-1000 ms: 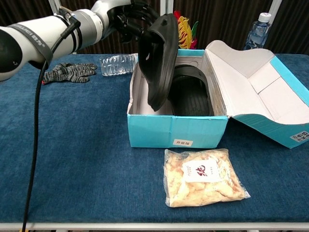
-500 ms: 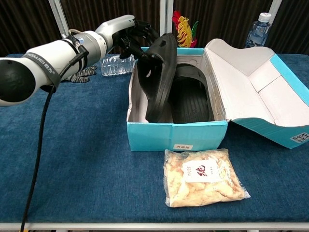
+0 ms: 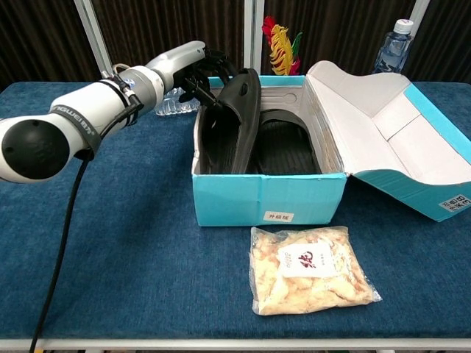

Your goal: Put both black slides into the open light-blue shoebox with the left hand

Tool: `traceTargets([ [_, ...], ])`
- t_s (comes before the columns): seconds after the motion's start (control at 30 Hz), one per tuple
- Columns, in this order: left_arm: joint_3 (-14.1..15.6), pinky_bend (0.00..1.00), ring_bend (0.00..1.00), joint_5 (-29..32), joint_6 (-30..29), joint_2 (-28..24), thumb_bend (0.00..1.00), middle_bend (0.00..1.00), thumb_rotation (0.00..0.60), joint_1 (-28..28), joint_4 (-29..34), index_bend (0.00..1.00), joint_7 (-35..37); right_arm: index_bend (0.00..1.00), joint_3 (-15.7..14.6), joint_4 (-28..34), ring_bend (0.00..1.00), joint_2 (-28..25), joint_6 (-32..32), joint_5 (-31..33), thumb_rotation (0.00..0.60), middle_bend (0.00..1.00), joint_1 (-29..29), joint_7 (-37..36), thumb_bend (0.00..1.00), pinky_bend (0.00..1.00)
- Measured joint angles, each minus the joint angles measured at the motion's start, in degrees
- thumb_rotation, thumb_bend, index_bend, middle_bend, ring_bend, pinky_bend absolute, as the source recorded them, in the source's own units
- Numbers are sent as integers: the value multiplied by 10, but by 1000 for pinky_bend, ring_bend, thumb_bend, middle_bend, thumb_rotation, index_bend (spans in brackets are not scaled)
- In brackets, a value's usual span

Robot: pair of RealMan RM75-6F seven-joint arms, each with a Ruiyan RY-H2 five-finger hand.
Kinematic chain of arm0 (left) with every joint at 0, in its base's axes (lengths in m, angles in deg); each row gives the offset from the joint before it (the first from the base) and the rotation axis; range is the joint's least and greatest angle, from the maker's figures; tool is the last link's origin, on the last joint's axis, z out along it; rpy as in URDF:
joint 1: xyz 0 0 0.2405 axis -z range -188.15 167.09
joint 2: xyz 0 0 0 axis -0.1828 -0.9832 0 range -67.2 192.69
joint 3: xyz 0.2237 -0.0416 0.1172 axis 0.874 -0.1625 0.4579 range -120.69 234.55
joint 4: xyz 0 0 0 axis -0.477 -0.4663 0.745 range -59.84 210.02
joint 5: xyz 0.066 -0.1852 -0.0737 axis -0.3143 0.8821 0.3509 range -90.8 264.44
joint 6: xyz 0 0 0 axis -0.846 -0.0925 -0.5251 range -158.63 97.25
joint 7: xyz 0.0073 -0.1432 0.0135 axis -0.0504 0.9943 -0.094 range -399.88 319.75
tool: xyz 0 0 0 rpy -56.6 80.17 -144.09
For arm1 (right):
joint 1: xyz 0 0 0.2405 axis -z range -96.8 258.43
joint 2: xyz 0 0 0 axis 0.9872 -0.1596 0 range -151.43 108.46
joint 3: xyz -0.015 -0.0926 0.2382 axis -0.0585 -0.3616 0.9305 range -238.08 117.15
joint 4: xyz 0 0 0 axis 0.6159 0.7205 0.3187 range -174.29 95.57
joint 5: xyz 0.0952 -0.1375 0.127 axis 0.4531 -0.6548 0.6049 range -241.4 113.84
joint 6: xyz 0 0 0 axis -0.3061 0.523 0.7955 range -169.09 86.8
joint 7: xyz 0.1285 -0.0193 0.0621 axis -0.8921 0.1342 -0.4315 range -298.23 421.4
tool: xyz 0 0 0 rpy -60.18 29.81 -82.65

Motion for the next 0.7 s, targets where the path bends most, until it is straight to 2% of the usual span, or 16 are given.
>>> traceTargets([
  [0.23, 2, 850, 581, 19, 14, -4, 0, 628, 600, -6, 20, 580, -35, 0, -1, 0, 0, 0, -2, -2, 600, 48, 1, 0, 153, 26],
  [0.37, 0, 833, 539, 47, 29, -7, 0, 569, 600, -6, 31, 524, -69, 0, -1, 1, 0, -1, -5, -2, 600, 48, 3, 0, 153, 26],
  [0.57, -2, 700, 367, 90, 45, -20, 0, 313, 600, -10, 65, 248, -122, 0, -1, 1, 0, -1, -5, -4, 600, 48, 3, 1, 153, 27],
  [0.7, -2, 567, 194, 104, 40, -33, 0, 160, 600, -15, 96, 142, -147, 0, -1, 2, 0, -1, -5, -6, 600, 48, 2, 2, 153, 27],
])
